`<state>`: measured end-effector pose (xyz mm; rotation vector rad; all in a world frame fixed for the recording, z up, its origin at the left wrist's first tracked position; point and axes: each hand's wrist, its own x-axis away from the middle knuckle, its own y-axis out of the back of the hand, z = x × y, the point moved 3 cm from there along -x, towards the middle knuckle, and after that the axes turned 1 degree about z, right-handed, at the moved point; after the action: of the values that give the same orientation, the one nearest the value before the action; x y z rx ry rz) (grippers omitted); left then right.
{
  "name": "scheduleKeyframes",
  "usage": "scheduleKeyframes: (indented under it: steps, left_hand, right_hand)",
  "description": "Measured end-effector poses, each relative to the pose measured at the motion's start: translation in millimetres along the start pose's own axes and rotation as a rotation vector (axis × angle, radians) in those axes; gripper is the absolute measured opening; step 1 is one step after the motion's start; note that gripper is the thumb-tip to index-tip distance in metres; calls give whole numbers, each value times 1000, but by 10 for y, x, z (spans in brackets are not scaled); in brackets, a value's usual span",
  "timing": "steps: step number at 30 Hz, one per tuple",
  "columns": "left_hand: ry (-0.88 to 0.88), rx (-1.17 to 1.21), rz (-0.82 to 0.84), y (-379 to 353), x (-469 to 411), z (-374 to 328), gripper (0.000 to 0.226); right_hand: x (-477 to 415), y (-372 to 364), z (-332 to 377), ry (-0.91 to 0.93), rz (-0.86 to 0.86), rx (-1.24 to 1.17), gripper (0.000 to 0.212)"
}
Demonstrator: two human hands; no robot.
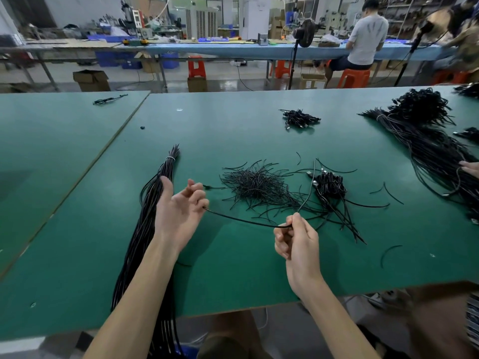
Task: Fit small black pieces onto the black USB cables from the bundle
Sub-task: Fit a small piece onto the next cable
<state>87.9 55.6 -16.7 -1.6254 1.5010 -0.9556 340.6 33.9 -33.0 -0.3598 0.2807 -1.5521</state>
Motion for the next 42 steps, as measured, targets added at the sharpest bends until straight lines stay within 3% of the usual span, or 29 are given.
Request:
scheduleKeyframes:
  steps: [3,9,15,24,29,31,33,37,42]
  left_hand:
    - [4,-2,-67,42,-22,42,29]
    - [4,-17,-69,42,-32,12,17]
    - [-37,139,-94,70,-48,-16,36]
    - [-241,263,-165,131,-49,-200,35]
    - [-255,228,-159,110,-22,-204,29]
    - [-220,193,-108,49,7,-172,34]
    - [-76,140,15,-39,59,-126,37]
    - [317,42,477,-233,237,71,43]
    - [518,-308,892,-262,374,192,45]
  right_hand:
    - [2,4,-8,3,15,28,32]
    - [9,-18,5,8,24,81,35]
    - [22,-8,12,8,13,90,36]
    - [39,-30,30,38,39,127,42]
    - [51,-25,54,29,6,83,41]
    - [47,-23,55,19,-4,72,40]
    - [43,-25,50,15,-12,79,38]
    - [35,-16,50,24,-59,74,33]
    - [15,-19,60,38,-101,-9,23]
